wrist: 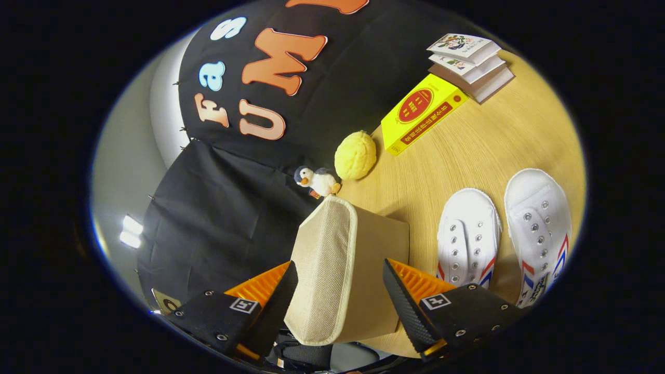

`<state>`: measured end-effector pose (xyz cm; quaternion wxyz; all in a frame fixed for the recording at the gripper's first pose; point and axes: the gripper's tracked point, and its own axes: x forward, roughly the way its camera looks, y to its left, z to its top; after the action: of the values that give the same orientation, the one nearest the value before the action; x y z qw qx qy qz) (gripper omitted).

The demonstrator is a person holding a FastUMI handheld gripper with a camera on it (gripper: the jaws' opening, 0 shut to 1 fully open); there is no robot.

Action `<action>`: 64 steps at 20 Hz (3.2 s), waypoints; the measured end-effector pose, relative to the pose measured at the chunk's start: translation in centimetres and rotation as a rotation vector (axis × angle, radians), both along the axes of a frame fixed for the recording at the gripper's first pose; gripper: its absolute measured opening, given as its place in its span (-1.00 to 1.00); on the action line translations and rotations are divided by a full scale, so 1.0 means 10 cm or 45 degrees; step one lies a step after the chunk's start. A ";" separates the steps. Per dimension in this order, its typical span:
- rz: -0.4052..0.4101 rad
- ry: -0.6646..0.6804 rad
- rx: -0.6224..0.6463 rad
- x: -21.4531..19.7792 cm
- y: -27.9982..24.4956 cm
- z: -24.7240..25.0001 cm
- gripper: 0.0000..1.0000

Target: Open the storage box then place both shoes into the box .Put the left shoe in first, then the right shoe, with the right side of both shoes facing outward in a uniform manner.

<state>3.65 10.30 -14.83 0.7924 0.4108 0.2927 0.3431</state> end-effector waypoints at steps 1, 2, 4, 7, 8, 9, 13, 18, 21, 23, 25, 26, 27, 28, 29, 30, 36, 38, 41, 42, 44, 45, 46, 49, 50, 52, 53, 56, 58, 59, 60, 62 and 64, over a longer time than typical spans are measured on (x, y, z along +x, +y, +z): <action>0.016 0.006 0.019 -0.01 0.03 0.00 0.96; 0.043 0.018 0.046 -0.03 0.07 0.01 0.96; 0.093 0.039 0.073 -0.06 0.15 0.00 0.96; 0.174 0.076 0.121 -0.10 0.29 -0.03 0.96; 0.199 0.095 0.164 -0.12 0.34 -0.01 0.96; 0.217 0.119 0.215 -0.14 0.39 0.01 0.96; 0.260 0.165 0.313 -0.14 0.53 0.02 0.96; 0.286 0.206 0.356 -0.14 0.59 0.00 0.93; 0.274 0.191 0.372 -0.16 0.51 0.07 0.62; 0.259 0.193 0.407 -0.18 0.47 0.17 0.22; 0.287 0.177 0.430 -0.26 0.46 0.31 -0.39; 0.282 0.163 0.432 -0.27 0.45 0.39 -0.66; 0.273 0.149 0.426 -0.30 0.46 0.44 -0.72; 0.257 0.134 0.413 -0.29 0.46 0.50 -0.85; 0.240 0.120 0.411 -0.29 0.46 0.58 -0.90; 0.233 0.107 0.410 -0.29 0.49 0.68 -0.97; 0.229 0.012 0.368 -0.38 0.77 1.23 -0.96; 0.220 -0.013 0.342 -0.38 0.91 1.38 -0.95; 0.227 -0.069 0.292 -0.42 1.16 1.61 -0.94; 0.227 -0.087 0.277 -0.42 1.26 1.69 -0.94; 0.226 -0.106 0.251 -0.40 1.48 1.80 -0.94; 0.228 -0.116 0.244 -0.42 1.59 1.87 -0.94; 0.231 -0.124 0.231 -0.44 1.73 1.93 -0.94; 0.251 -0.146 0.183 -0.44 2.12 2.00 -0.94; 0.259 -0.151 0.156 -0.44 2.26 2.00 -0.89; 0.274 -0.154 0.124 -0.45 2.50 2.02 -0.87; 0.278 -0.164 0.102 -0.45 2.61 2.02 -0.85; 0.251 -0.197 -0.014 -0.40 2.86 1.91 -0.37; 0.210 -0.216 -0.098 -0.31 2.93 1.80 0.64; 0.184 -0.232 -0.145 -0.28 2.93 1.74 0.85; 0.156 -0.244 -0.193 -0.25 2.88 1.68 0.95; 0.104 -0.256 -0.277 -0.18 2.75 1.54 0.95; 0.029 -0.273 -0.342 -0.10 2.49 1.47 0.95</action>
<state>2.66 35.16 -0.18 0.8630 0.2588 0.2542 0.3516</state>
